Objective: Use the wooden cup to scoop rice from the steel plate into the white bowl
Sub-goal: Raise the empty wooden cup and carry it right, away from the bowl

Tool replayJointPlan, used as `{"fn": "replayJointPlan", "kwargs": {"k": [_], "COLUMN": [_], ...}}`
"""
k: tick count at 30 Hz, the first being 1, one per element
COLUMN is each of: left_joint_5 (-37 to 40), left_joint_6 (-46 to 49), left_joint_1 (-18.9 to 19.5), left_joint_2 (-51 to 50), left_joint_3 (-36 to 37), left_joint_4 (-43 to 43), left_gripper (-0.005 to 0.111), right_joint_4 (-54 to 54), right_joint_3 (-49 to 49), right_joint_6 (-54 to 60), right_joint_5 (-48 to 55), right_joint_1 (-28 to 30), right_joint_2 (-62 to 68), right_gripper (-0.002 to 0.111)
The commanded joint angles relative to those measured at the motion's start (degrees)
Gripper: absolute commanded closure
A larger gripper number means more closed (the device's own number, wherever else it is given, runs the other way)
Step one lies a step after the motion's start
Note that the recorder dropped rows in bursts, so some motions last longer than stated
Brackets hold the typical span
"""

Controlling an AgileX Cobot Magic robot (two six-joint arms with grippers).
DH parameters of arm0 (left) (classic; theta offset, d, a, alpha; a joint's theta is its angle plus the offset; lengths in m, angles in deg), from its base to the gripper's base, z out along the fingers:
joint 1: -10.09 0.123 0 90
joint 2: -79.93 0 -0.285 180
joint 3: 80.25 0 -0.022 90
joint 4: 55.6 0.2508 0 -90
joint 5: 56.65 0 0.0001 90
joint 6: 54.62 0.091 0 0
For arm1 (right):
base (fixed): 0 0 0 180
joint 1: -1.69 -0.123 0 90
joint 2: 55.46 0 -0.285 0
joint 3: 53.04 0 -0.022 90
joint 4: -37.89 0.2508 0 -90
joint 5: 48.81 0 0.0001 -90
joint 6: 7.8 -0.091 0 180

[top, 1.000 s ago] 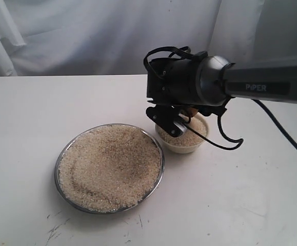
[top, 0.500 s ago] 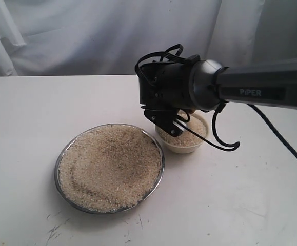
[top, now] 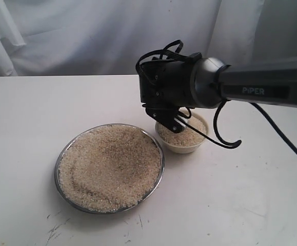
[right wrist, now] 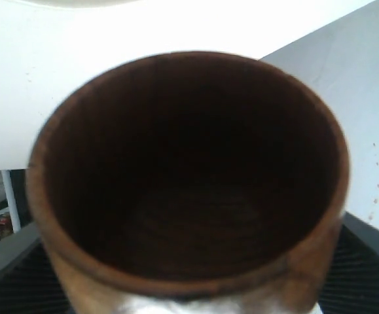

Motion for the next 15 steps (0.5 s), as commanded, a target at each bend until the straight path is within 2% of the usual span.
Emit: {"fn": "replayJointPlan", "kwargs": {"k": [1,3,5,8,15], "left_joint_5": [-0.81,-0.81,-0.81,-0.81,-0.81], "left_joint_6": [0.0,0.0,0.0,0.0,0.0], "left_joint_1": [-0.15,-0.15,-0.15,-0.15,-0.15], "left_joint_2": [0.24,0.24,0.24,0.24,0.24], "left_joint_3": [0.28,0.28,0.28,0.28,0.28], "left_joint_4": [0.06,0.06,0.06,0.06,0.06], "left_gripper": [0.107,0.107,0.107,0.107,0.107], "right_joint_4": [1.0,5.82,15.82,35.22,70.24], "right_joint_3": [0.05,0.05,0.05,0.05,4.89], "right_joint_6": [-12.37,-19.78,-21.2,-18.48,-6.63], "right_joint_5": [-1.95,-4.1,-6.18,-9.96,-24.23], "right_joint_1": [0.99,2.7,5.4,10.36,22.5], "right_joint_2": [-2.18,-3.14,-4.61,-7.41,-17.1], "right_gripper": [0.108,0.108,0.108,0.108,0.108]}}
